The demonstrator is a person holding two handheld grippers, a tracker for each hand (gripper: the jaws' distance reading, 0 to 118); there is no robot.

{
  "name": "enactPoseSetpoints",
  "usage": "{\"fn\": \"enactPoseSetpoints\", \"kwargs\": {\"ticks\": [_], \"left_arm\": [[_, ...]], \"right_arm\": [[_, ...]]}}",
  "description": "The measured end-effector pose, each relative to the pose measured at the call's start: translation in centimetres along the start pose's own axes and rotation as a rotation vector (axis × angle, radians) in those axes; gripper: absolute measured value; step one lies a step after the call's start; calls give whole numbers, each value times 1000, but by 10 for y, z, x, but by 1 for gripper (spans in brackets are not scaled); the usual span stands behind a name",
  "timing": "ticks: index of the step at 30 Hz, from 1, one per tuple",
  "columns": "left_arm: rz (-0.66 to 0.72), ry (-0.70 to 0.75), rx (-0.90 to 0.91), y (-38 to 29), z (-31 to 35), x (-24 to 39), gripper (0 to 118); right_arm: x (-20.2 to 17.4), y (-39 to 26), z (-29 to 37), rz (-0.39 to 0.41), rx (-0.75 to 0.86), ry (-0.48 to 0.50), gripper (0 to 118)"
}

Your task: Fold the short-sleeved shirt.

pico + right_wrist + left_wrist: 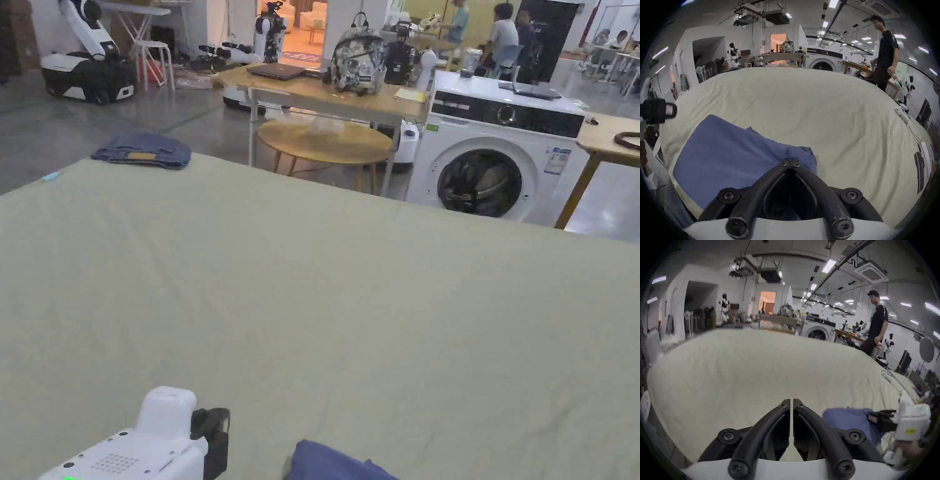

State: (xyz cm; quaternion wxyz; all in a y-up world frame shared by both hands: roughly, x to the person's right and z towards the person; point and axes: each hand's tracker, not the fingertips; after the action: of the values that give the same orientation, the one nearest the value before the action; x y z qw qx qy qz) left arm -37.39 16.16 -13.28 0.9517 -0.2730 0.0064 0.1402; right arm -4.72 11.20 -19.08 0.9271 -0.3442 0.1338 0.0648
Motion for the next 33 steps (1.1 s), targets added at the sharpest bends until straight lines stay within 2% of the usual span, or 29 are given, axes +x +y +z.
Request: {"fn": "enactPoseSetpoints", "kwargs": {"ticks": [2,4,5,6,8,10,16,20,23,24,25,26,27,29,33], "left_arm": [[81,-84,-82,-2,-6,-13,4],[165,-195,-177,-2,-15,-26,24],[207,-244,-227,-2,-21,-32,41],[254,-301,-273,-3,-27,-39,53],[320,-423,-335,-1,-35,-37,69],[383,-519,-414,-3,-48,-41,75],[433,-646,-528,-15,-92,-38,75],[483,-721,-690,-32,-130,-20,75],[556,-829,-681,-36,-144,-8,74],[541,-807,-677,-34,-136,4,68],[538,-814,-667,-37,-134,8,56],[520,-824,-658,-38,-134,11,31],[481,-811,-643,-39,-131,13,23],[442,-745,-637,-41,-136,2,19],[499,-777,-587,-49,-129,0,16]], "right_arm": [[2,-2,1,-20,0,0,0],[3,-3,0,-31,4,2,0],[2,-3,0,-29,6,3,0],[3,-5,1,-24,8,2,0],[3,-6,1,-24,13,2,0],[4,-7,2,-24,16,4,0],[7,-10,2,-35,24,14,0],[11,-10,3,-50,23,24,0],[12,-10,3,-55,26,29,0],[12,-11,3,-56,27,29,0],[12,-11,3,-58,28,29,0],[12,-11,3,-62,29,29,0],[12,-12,3,-64,31,29,0],[13,-12,4,-64,33,28,0],[10,-14,5,-43,43,28,0]]}}
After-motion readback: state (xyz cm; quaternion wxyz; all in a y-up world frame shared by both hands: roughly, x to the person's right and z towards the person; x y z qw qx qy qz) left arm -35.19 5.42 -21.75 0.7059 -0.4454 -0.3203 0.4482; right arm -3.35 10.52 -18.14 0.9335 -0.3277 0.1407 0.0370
